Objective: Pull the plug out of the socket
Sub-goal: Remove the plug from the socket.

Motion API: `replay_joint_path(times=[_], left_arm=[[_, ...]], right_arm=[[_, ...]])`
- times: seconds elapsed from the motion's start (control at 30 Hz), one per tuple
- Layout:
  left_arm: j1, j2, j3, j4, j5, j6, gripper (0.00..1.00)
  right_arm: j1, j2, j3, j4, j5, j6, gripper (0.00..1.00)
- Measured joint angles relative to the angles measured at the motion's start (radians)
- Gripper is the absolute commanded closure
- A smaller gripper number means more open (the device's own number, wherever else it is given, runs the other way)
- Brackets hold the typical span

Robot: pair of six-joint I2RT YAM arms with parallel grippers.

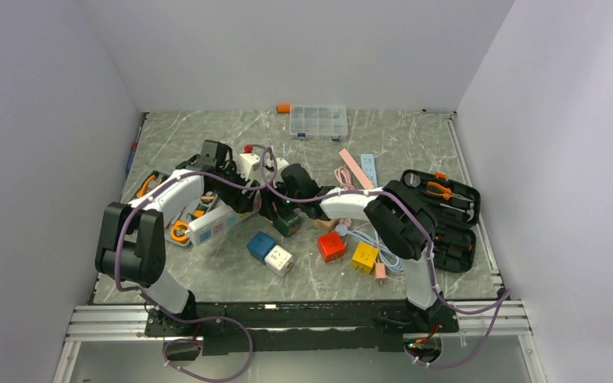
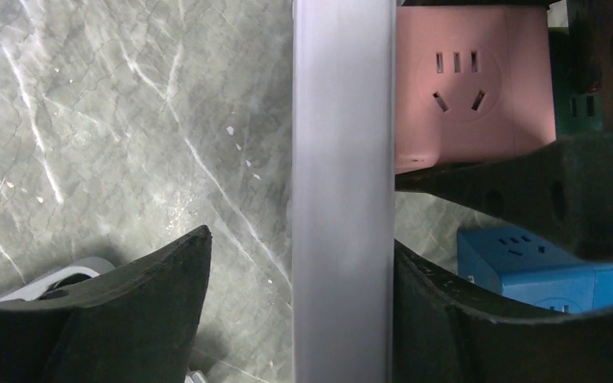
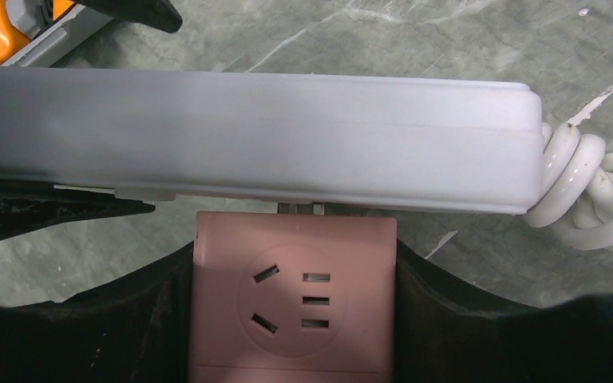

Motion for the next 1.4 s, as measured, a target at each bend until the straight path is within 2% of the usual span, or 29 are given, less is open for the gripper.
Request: replay_joint_path(times=[0.13,0.3,0.4,0.77,1.4], left_arm=[[-0.025,0.029,0.016,-0.002,-0.010,-0.013,0.46],[-0.056,0.039,0.021,0.032,-0.018,-0.021,0.83],[-0.072,0.039,0.021,0.040,-0.034,-0.011,1.00],[-0.084,0.039,0.037,0.032,-0.070,-0.016,1.00],[-0.135,0.059,0.060,0.034,-0.039,0.028,1.00]], right_arm=[[-0.001,-0.005,0.000,-0.015,0.007,0.000,0.97],[-0.016,-0.012,0.000,-0.027,0.031,0.005,0.98],[-0.022,-0.013,0.000,-0.032,0.034,0.004,0.99],[-0.024,-0.017,-0.006,-0.027,0.041,0.017,1.00],[-0.027,-0.130,-0.150,-0.007,0.098,0.029,1.00]])
